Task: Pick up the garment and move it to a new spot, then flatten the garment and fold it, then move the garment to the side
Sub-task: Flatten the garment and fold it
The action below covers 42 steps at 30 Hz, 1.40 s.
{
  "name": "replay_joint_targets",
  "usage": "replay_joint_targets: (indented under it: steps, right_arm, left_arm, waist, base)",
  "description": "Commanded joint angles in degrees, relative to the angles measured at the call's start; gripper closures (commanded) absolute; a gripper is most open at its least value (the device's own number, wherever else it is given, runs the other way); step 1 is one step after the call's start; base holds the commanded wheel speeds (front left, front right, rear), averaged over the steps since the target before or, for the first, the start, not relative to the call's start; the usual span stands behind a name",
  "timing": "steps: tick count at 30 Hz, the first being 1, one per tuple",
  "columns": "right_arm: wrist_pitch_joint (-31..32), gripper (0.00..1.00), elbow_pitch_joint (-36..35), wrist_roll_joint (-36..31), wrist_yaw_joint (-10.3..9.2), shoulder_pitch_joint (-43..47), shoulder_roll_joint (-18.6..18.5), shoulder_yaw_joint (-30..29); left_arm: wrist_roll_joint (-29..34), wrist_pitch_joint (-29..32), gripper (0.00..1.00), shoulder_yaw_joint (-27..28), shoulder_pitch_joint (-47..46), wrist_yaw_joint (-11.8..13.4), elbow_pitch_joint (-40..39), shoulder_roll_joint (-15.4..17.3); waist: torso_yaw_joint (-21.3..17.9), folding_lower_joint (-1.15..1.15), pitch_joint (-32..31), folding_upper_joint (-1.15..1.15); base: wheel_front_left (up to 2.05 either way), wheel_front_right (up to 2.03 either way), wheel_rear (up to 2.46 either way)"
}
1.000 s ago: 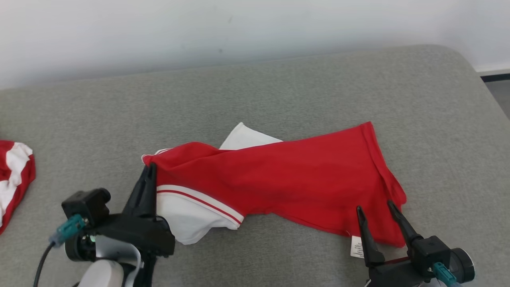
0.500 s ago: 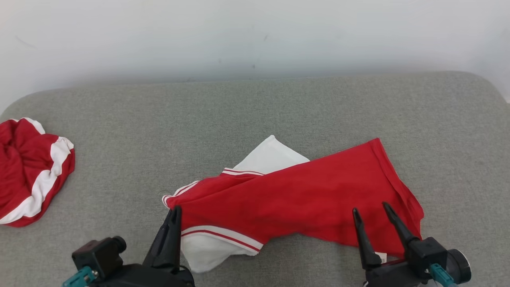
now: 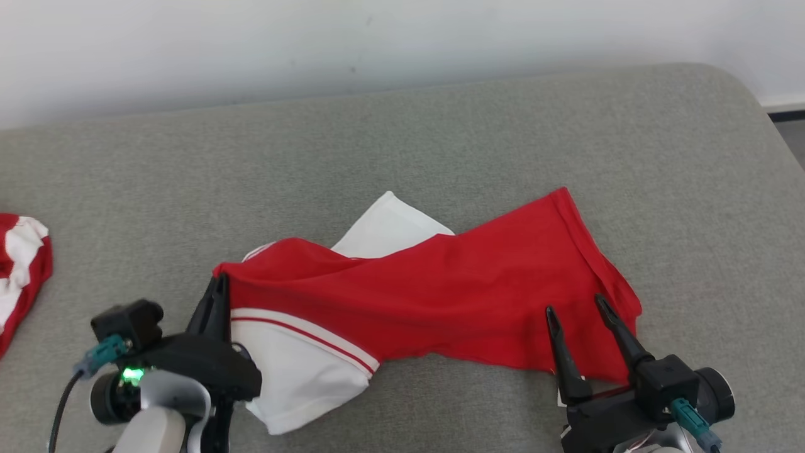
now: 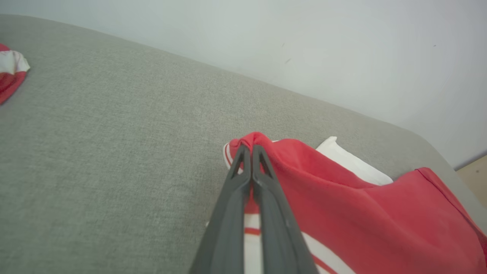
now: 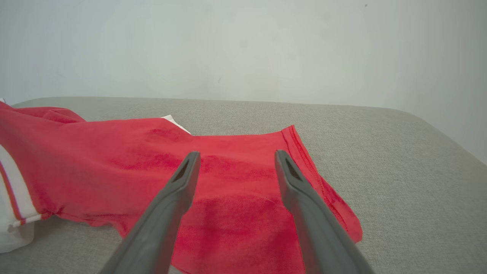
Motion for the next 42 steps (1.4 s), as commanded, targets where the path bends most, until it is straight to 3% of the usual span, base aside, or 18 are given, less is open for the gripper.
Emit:
replay_joint_targets:
  steps: [1,9,16,17,18,19,25,36,42]
  right_arm:
    - [-0.1,0.0,-0.4,-0.6,-0.13,-0.8,0.0,0.4]
    - [-0.2,0.0,-0.5,-0.3,-0.13,-1.3,0.0,1.1]
    - [0.1,0.0,-0.2,-0.7,-0.13,-1.5,0.0,1.2]
    - [0.1,0.0,-0.2,-0.7,-0.13,-1.5,0.0,1.2]
    - [0.1,0.0,-0.1,-0.8,-0.13,-1.5,0.0,1.1]
    - [0.3,0.0,-0.1,-0.8,-0.13,-1.3,0.0,1.0]
    - [0.7,0.0,0.2,-0.7,-0.13,0.3,0.0,-0.8]
    - [2.7,0.0,1.9,0.6,-0.13,2.9,-0.1,-6.1]
    - [4.1,0.0,4.6,2.2,-0.13,3.2,-0.4,-8.1]
  left_arm:
    - [0.3,-1.6,1.0,0.2,-3.2,-0.8,4.0,-0.5]
    - [0.7,-6.7,1.0,-0.1,-12.2,-3.4,19.1,-1.9]
    - [0.3,-9.9,1.0,-0.1,-15.7,-5.0,26.7,-3.2]
    - [0.2,-10.4,0.92,0.0,-15.9,-5.3,27.7,-3.4]
    - [0.3,-10.8,0.27,-0.1,-16.1,-5.6,28.6,-3.6]
    - [0.3,-11.2,0.0,0.0,-16.3,-5.8,29.0,-3.7]
    - [2.1,-12.8,0.0,0.6,-12.6,-8.2,27.1,-3.5]
    - [10.4,-12.9,0.0,9.6,5.8,-12.1,3.6,-4.5]
    - [14.5,-12.8,0.0,11.9,13.7,-14.1,-2.9,-5.9]
  waist:
    - [-2.3,-0.01,2.1,0.0]
    - [-3.8,-0.01,3.1,0.0]
    - [-3.5,-0.01,2.5,0.0]
    - [-3.4,-0.01,2.2,0.0]
    - [-3.1,-0.01,1.8,0.0]
    - [-2.9,-0.01,1.4,0.0]
    - [-0.8,-0.01,-2.3,0.0]
    - [3.3,-0.01,-9.4,0.0]
    - [4.7,-0.01,-11.6,0.0]
  base:
    - [0.0,0.0,0.0]
    - [0.0,0.0,0.0]
    - [0.0,0.0,0.0]
    - [0.0,0.0,0.0]
    - [0.0,0.0,0.0]
    - [0.0,0.0,0.0]
    - [0.0,0.0,0.0]
    - [0.0,0.0,0.0]
    - [0.0,0.0,0.0]
